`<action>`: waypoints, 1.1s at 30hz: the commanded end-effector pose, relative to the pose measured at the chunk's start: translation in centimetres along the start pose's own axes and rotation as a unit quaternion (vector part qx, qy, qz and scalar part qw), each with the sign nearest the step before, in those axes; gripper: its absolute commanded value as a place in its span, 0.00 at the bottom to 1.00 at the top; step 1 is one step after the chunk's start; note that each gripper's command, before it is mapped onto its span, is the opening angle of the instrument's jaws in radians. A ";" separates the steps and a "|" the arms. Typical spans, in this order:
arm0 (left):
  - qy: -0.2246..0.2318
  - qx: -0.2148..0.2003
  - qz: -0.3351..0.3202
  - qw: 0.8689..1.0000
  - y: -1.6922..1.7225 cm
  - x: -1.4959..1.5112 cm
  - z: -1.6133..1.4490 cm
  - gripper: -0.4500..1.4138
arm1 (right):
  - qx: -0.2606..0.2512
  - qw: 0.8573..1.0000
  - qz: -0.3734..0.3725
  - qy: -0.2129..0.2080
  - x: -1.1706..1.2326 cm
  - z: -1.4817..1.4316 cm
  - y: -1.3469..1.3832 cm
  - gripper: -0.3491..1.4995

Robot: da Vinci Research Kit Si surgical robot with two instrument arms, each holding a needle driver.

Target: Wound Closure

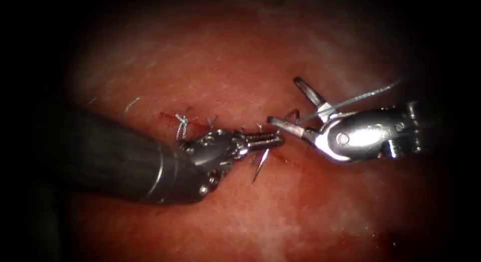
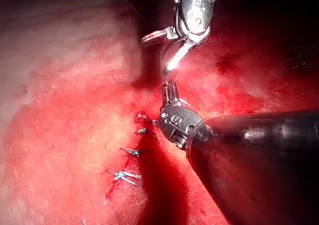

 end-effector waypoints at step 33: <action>-0.016 -0.011 0.123 0.992 0.11 -0.08 -0.03 0.87 | 0.026 0.999 0.024 -0.005 -0.12 -0.33 0.05 0.00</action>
